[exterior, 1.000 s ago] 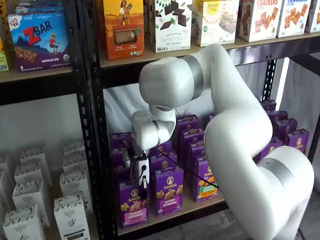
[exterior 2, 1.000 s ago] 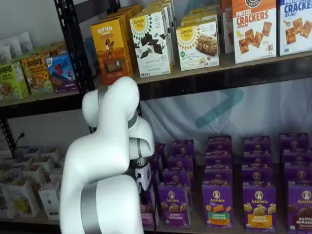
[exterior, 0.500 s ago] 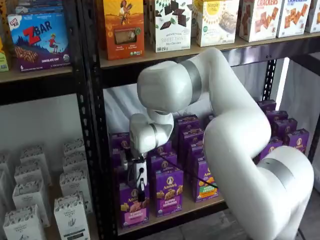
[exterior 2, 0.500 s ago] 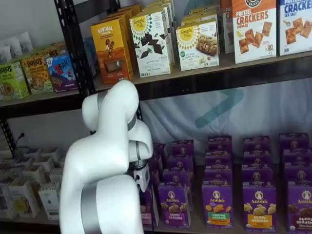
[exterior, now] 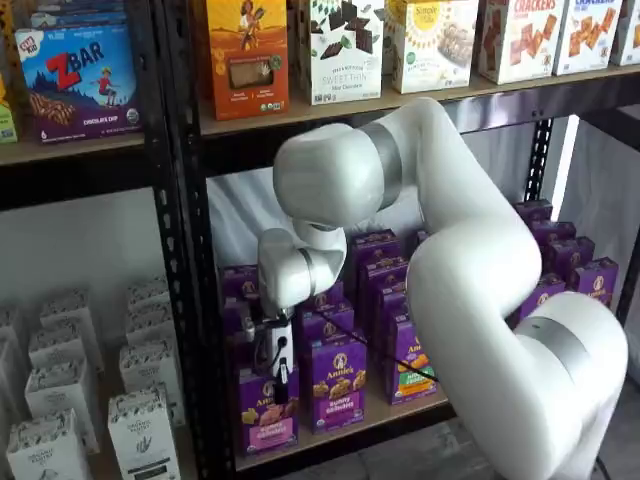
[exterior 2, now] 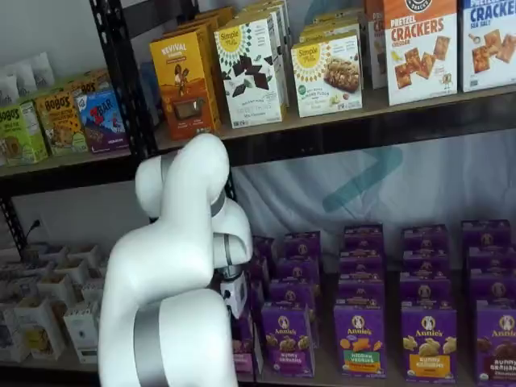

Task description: Pick up the purple box with a pink patch in the middle, on the bottom shelf, the first box from the left

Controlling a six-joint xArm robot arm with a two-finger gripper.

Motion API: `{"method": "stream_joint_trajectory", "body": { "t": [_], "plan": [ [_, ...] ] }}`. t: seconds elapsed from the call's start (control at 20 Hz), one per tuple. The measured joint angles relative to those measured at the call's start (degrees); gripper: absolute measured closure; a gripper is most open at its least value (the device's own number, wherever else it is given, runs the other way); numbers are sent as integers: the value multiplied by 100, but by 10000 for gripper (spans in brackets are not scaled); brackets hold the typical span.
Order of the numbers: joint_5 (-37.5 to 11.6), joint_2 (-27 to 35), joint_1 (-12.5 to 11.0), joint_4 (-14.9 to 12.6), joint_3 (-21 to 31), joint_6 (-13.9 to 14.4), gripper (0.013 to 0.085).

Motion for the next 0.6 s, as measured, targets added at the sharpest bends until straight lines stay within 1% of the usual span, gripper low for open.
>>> {"method": "stream_joint_trajectory", "body": {
  "t": [0.05,0.35,0.45,0.6],
  "plan": [
    [-6,-14,-3,-2,21,-1,570],
    [-65,-88,-25,-45,138,11,570],
    [-48,-106,-31,-26,154,-10,650],
    [-40,-134,-35,-35,185,-6,650]
  ]
}}
